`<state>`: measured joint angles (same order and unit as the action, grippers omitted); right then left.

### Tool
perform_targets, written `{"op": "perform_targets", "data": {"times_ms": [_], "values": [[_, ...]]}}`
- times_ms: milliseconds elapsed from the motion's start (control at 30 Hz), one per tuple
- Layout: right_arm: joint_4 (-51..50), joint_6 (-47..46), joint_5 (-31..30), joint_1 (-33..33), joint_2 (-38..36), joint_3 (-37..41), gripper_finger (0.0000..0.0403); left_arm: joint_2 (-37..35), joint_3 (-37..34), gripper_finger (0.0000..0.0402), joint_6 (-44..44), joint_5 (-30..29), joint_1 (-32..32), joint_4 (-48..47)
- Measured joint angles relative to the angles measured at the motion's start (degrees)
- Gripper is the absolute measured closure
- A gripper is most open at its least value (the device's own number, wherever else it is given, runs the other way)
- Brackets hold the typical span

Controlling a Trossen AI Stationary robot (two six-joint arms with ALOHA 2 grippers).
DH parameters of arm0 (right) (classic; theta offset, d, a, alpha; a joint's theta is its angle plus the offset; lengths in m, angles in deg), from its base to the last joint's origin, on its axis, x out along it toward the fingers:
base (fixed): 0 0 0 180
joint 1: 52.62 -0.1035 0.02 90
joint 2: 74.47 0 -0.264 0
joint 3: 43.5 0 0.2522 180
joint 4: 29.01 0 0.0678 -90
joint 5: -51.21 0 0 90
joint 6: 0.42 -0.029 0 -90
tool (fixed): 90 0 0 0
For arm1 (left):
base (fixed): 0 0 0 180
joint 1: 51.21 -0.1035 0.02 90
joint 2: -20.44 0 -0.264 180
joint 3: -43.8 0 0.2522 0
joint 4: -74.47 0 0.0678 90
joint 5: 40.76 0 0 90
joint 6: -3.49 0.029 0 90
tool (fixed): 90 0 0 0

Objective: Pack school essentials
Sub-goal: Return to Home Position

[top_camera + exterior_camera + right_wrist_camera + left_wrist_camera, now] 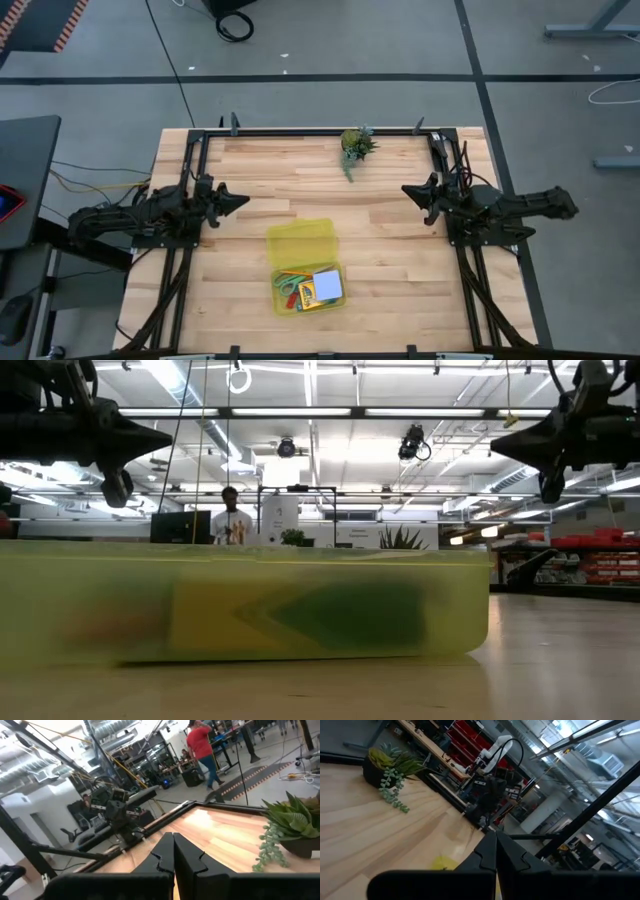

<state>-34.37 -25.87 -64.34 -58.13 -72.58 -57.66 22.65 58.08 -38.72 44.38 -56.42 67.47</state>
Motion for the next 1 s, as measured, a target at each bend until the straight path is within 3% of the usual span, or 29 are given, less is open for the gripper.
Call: {"op": "perform_targets", "data": {"times_ms": [267,733,867,1000], "values": [[-3.16,-2.25,1.56,2.81,0.00,0.00,0.0396,0.02,0.00,0.0397,1.54,-2.96,-0.02,-2.85],[-5.40,-7.09,8.53,6.55,0.00,-0.02,0.0396,0.02,0.00,0.0393,2.79,-2.88,-0.09,-3.77],[-5.44,-2.59,8.53,6.55,0.02,-0.02,0.0396,0.02,0.02,0.0377,12.51,-2.78,-0.05,-4.37],[-5.47,8.57,8.53,6.55,0.03,-0.02,0.0395,0.02,0.07,0.0367,20.01,-2.66,-0.04,-5.22]]}}
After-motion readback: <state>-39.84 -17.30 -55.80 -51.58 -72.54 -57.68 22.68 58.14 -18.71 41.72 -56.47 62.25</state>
